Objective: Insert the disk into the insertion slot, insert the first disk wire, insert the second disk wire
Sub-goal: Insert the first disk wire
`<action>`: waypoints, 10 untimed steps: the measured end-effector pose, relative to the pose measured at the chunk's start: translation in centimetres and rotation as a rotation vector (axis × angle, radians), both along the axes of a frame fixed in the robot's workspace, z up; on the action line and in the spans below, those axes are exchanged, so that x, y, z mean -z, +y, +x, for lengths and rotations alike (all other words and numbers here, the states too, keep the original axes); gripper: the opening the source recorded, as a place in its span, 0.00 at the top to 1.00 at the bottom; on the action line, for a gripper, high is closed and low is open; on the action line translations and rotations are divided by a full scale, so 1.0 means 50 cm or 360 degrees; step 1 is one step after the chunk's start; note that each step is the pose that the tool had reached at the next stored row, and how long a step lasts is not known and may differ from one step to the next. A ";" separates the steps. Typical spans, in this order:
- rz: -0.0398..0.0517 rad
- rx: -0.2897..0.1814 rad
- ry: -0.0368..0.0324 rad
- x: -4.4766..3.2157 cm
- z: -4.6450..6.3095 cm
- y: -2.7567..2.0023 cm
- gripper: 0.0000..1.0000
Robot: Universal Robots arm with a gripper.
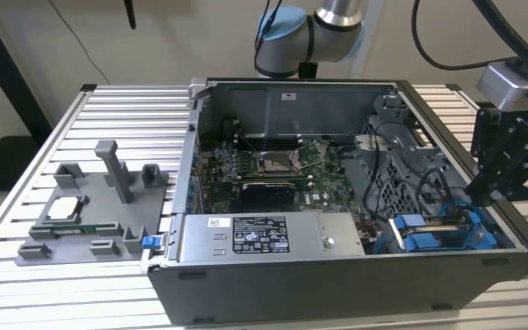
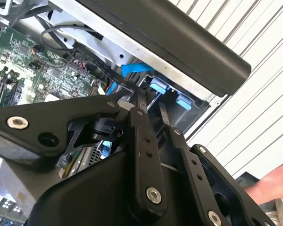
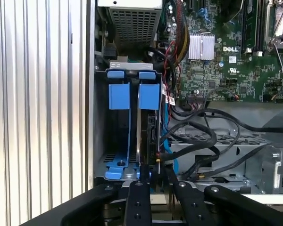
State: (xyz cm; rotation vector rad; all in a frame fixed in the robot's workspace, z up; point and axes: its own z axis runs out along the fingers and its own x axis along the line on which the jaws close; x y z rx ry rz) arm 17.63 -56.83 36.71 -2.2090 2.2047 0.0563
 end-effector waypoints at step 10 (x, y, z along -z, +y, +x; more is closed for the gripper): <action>0.0000 -0.0010 -0.0016 0.013 0.003 -0.0002 1.00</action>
